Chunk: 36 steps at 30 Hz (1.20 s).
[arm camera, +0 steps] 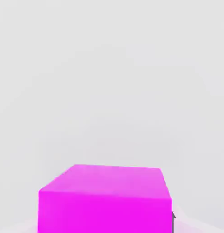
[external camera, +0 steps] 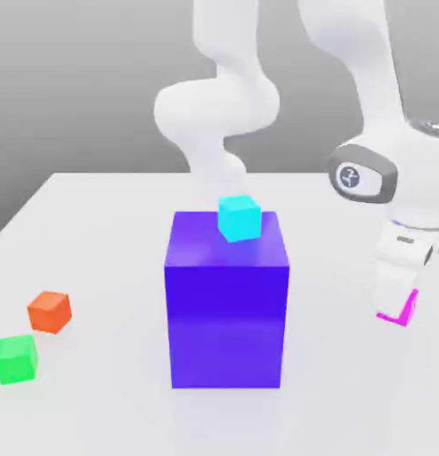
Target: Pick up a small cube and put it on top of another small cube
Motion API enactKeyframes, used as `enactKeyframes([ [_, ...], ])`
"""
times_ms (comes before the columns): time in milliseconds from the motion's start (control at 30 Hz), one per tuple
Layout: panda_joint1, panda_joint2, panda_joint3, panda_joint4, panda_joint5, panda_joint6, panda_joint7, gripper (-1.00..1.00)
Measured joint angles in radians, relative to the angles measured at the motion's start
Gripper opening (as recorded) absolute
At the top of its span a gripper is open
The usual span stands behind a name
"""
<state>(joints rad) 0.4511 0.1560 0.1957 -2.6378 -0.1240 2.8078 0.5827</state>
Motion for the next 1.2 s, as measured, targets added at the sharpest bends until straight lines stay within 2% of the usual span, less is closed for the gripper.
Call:
enactKeyframes([
  [733,-0.695,0.022,-0.482,0.222,0.042,-0.179,-0.812,-1.00],
  [867,-0.811,-0.037,-0.549,0.143,0.173,-0.193,-0.973,-1.00],
  [1067,-0.867,0.091,-0.496,0.134,0.308,-0.072,-1.076,-1.00],
  [1100,-0.878,0.116,-0.482,0.136,0.328,-0.051,-1.091,1.00],
  [1200,-0.878,0.116,-0.482,0.136,0.328,-0.051,-1.091,1.00],
])
